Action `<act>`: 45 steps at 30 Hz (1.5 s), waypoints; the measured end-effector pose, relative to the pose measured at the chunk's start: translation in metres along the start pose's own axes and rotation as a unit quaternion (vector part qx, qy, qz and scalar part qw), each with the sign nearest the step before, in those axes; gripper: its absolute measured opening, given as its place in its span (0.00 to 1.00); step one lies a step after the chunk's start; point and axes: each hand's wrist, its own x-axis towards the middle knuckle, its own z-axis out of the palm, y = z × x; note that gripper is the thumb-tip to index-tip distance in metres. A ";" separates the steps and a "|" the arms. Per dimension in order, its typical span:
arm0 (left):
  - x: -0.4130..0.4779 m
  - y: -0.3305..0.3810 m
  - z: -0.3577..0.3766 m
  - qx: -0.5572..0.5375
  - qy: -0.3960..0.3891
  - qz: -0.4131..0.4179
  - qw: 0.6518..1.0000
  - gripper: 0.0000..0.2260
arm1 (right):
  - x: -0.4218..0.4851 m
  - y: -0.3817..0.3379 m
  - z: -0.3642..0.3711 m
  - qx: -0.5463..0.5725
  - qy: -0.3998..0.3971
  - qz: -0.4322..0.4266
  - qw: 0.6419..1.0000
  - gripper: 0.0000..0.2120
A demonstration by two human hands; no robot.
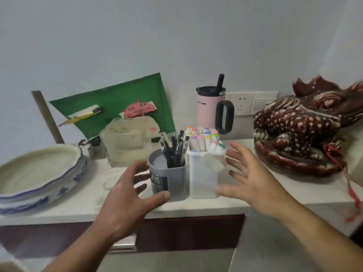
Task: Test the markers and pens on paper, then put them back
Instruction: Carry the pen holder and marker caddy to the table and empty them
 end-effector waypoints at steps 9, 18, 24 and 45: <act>0.051 -0.003 0.020 -0.025 -0.052 -0.039 0.998 0.40 | 0.056 0.019 0.013 0.014 -0.091 -0.042 0.995 0.53; 0.044 0.010 0.025 -0.062 -0.039 -0.013 0.997 0.39 | 0.043 0.015 0.006 0.003 -0.056 -0.069 0.996 0.44; 0.021 0.049 0.045 -0.071 -0.084 0.046 0.993 0.38 | -0.020 -0.011 -0.039 0.013 0.010 -0.073 0.997 0.38; -0.212 0.009 0.129 -0.117 -0.569 0.178 0.794 0.36 | -0.494 -0.064 0.167 -0.054 0.546 0.197 0.812 0.43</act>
